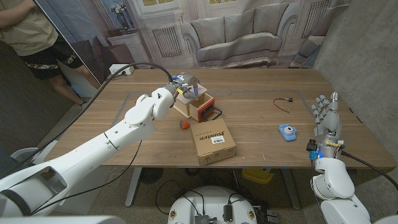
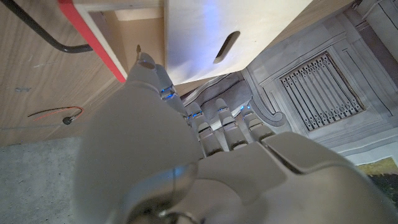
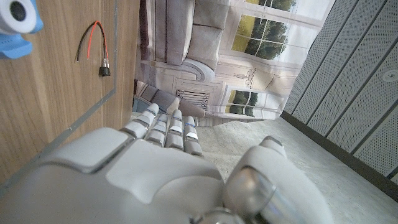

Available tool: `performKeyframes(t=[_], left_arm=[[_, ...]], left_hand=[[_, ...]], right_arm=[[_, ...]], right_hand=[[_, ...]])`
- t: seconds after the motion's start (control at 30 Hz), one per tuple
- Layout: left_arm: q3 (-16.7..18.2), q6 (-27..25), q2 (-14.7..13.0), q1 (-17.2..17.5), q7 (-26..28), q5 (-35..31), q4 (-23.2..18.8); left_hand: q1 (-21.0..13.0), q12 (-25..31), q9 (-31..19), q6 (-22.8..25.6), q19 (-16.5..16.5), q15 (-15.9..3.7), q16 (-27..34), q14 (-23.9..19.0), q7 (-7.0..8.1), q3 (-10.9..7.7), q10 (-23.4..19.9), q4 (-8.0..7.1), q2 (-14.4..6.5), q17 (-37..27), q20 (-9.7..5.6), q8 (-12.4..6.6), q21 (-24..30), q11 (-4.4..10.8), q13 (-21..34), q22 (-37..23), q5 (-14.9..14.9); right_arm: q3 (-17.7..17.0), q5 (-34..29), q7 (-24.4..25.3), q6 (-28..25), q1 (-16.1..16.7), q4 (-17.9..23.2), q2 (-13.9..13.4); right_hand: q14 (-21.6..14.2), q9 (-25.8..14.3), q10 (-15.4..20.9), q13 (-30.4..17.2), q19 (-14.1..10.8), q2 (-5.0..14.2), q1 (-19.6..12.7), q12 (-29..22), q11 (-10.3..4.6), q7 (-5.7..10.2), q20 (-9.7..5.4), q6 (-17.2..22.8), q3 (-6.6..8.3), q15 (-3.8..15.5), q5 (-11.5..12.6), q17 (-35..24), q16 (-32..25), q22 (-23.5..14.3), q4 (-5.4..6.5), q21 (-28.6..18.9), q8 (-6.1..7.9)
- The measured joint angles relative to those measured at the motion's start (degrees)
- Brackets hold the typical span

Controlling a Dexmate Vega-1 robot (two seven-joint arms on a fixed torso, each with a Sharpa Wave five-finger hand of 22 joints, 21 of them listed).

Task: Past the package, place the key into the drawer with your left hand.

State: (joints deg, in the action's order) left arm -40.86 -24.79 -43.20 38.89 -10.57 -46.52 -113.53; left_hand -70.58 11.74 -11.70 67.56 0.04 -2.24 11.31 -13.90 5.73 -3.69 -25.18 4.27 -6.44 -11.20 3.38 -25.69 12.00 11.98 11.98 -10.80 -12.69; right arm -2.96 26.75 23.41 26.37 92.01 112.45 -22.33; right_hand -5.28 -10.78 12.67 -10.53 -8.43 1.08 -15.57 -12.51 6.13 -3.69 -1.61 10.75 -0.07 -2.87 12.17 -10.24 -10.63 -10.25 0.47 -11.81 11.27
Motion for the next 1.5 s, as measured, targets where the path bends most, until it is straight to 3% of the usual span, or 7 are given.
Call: performKeyframes(t=[0.2, 0.67, 0.97, 1.2, 1.5], left_arm=[[-0.2, 0.0, 0.0, -0.2, 0.0, 0.2, 0.3], [-0.3, 0.1, -0.2, -0.3, 0.7, 0.5, 0.4], [-0.3, 0.2, -0.4, -0.1, 1.0, 0.6, 0.4], [0.1, 0.3, -0.7, 0.2, 1.2, 0.9, -0.1], [1.0, 0.3, -1.2, 0.7, 1.1, 2.0, -1.0]], left_hand=[[-0.2, 0.0, 0.2, -0.8, 0.0, 0.14, 0.0, 0.1, -0.85, -0.04, 0.3, 0.04, 0.2, 0.0, 0.00, 0.12, 0.0, 0.30, 0.0, 0.0, 0.0], [-1.2, -0.6, 0.6, -8.7, 0.0, 0.03, 0.0, 0.9, -0.90, -0.58, 3.3, 0.55, 0.2, 0.0, 0.00, 3.90, 0.0, -0.21, 0.0, 0.2, 0.0], [-1.4, -0.6, 0.1, -14.8, -0.3, 0.03, -0.4, 2.1, -0.82, -0.81, 6.2, 0.78, 0.0, 0.3, 0.31, 6.34, 0.0, -1.69, 0.1, 0.1, 0.0], [-1.4, -0.6, 0.3, -20.4, -0.7, 0.06, -0.4, 3.5, -0.25, -0.99, 8.4, 0.60, -0.1, 0.3, 0.72, 9.23, 0.0, -4.35, 0.2, 0.1, 0.2], [0.0, -0.6, 0.2, -24.0, -1.0, -0.10, -0.9, 5.1, -0.92, -0.74, 10.1, 0.36, -0.4, 0.3, 1.03, 10.99, 0.0, -5.43, 0.2, 0.1, 0.2]], right_arm=[[0.1, 0.0, 0.0, 0.0, 0.0, -0.3, 0.1], [0.3, 0.1, 0.1, 0.3, 0.0, -0.5, 0.1], [0.3, 0.2, 0.1, 0.4, 0.1, -0.5, 0.1], [0.2, 0.2, 0.2, 0.6, 0.1, -0.5, 0.1], [0.3, 0.0, 0.2, 0.8, 0.1, -0.6, 0.2]], right_hand=[[0.0, 0.0, 0.0, 0.0, 0.0, 0.23, -0.2, 0.0, 0.00, 0.00, 0.00, 0.0, 0.00, 0.00, 0.0, 0.0, 0.0, 0.0, 0.00, 0.0, 0.00], [0.0, 0.0, 0.0, 0.0, 0.0, 0.23, -0.2, 0.0, 0.00, 0.00, 0.00, 0.0, 0.00, 0.00, 0.0, 0.0, 0.0, 0.0, 0.00, 0.0, 0.00], [0.0, 0.0, 0.0, 0.0, 0.0, 0.23, -0.2, 0.0, 0.00, 0.00, 0.00, 0.0, 0.00, 0.00, 0.0, 0.0, 0.0, 0.0, 0.00, 0.0, 0.00], [0.0, 0.0, 0.0, 0.0, 0.0, 0.23, -0.2, 0.0, 0.00, 0.00, 0.00, 0.0, 0.01, 0.01, 0.0, 0.0, 0.0, 0.0, 0.00, 0.0, 0.00], [0.0, 0.0, 0.0, 0.0, 0.0, 0.23, -0.2, 0.0, 0.00, 0.05, 0.00, 0.0, 0.01, 0.01, 0.0, 0.0, 0.0, 0.0, 0.00, 0.0, 0.00]])
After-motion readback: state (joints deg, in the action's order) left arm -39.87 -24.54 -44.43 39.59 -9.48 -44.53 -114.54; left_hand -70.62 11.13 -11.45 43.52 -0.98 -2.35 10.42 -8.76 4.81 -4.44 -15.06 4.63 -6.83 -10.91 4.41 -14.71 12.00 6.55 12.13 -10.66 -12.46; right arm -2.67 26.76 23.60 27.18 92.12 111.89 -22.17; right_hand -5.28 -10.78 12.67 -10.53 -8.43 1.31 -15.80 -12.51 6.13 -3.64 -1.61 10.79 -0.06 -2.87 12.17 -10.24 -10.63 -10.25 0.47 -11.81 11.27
